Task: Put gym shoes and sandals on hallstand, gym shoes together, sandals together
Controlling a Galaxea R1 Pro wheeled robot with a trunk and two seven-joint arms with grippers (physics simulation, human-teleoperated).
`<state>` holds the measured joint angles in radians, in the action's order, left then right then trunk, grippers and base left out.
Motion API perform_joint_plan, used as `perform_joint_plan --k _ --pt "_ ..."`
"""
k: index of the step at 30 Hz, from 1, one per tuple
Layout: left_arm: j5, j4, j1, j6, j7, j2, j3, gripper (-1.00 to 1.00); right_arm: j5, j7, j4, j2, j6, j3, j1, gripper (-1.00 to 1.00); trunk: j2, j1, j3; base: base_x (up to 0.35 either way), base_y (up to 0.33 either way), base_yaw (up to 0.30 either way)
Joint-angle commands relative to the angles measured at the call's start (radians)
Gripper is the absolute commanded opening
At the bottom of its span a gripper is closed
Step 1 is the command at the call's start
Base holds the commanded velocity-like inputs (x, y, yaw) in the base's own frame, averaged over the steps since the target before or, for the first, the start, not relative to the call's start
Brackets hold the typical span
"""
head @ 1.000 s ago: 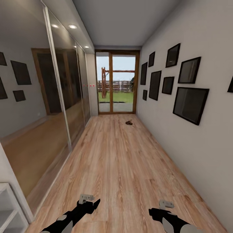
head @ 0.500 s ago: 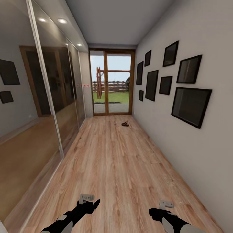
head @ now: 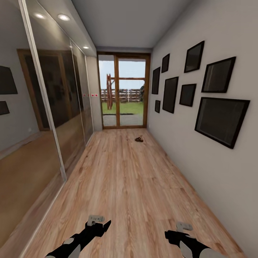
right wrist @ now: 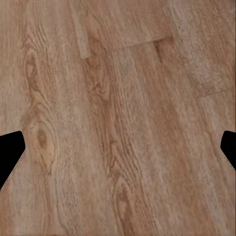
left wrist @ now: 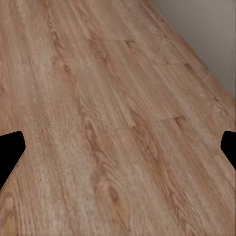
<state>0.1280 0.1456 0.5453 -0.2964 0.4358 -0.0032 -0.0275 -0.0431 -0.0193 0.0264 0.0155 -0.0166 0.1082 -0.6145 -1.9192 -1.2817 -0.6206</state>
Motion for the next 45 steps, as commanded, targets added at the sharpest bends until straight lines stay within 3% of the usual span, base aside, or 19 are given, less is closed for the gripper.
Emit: perform_joint_plan --k 1,45 --pt "0.01 -0.001 0.001 -0.001 0.004 0.0 -0.003 1.0 -0.004 -0.001 0.0 0.0 -0.002 0.005 -0.001 1.0 0.0 0.0 -0.001 0.349 0.0 0.0" --pt "0.01 -0.001 0.001 -0.001 0.004 0.002 -0.003 1.0 0.005 0.001 0.002 0.002 -0.002 0.005 -0.001 1.0 0.0 0.0 -0.001 0.349 0.0 0.0"
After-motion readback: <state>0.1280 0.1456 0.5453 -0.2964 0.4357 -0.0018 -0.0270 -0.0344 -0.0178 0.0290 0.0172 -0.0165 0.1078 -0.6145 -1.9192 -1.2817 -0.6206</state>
